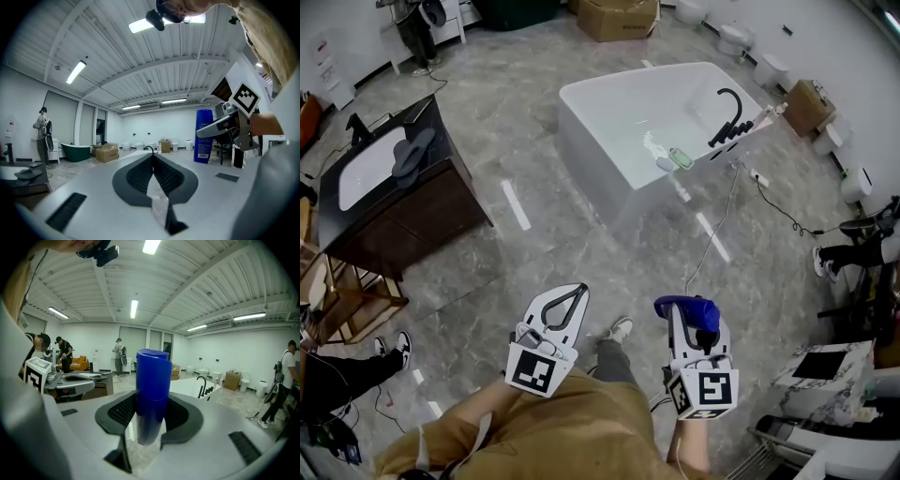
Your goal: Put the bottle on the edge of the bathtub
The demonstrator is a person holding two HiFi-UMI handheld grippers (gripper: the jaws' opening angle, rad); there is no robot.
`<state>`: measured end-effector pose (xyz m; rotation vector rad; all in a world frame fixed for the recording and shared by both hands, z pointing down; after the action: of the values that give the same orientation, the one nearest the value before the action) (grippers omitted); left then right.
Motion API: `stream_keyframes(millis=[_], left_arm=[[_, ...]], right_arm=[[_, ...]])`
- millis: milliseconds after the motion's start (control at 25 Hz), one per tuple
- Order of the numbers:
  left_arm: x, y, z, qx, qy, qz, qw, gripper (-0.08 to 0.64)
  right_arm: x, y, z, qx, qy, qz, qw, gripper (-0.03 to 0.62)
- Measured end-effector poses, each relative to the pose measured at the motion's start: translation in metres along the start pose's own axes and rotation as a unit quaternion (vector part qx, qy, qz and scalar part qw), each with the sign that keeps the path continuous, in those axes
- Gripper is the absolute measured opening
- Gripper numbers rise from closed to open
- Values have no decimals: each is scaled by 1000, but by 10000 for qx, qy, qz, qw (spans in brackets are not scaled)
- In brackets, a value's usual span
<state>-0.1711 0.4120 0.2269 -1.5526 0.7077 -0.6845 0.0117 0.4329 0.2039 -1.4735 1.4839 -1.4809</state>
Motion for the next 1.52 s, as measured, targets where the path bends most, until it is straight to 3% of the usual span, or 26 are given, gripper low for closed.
stream_keyframes(millis=[400,1080,1280,1520], left_arm=[[34,2,-18,26,293,9,9996,8],[223,20,-8,231,527,-29,9983,8],[252,22,-5,188,868,-95,9960,8],[270,25,-6,418,965,-156,9943,8]], right_arm=[[43,2,33,63,103,131,9998,166],[158,-2,189,-15,470,201,9987,166],[182,-6,219,-90,724,316,9968,166],[203,-11,231,11,927,298,9953,166]])
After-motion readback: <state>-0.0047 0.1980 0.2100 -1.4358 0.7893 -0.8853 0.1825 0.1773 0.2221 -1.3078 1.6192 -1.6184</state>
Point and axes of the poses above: the fingertips, and each gripper's own axes: x forward along the fingers, z to its right, y out of its top, the point moved 2 cm from there along -x, backward along the fingers, and after that the axes turned 10 degrees about -x, right-handed, at the moved point
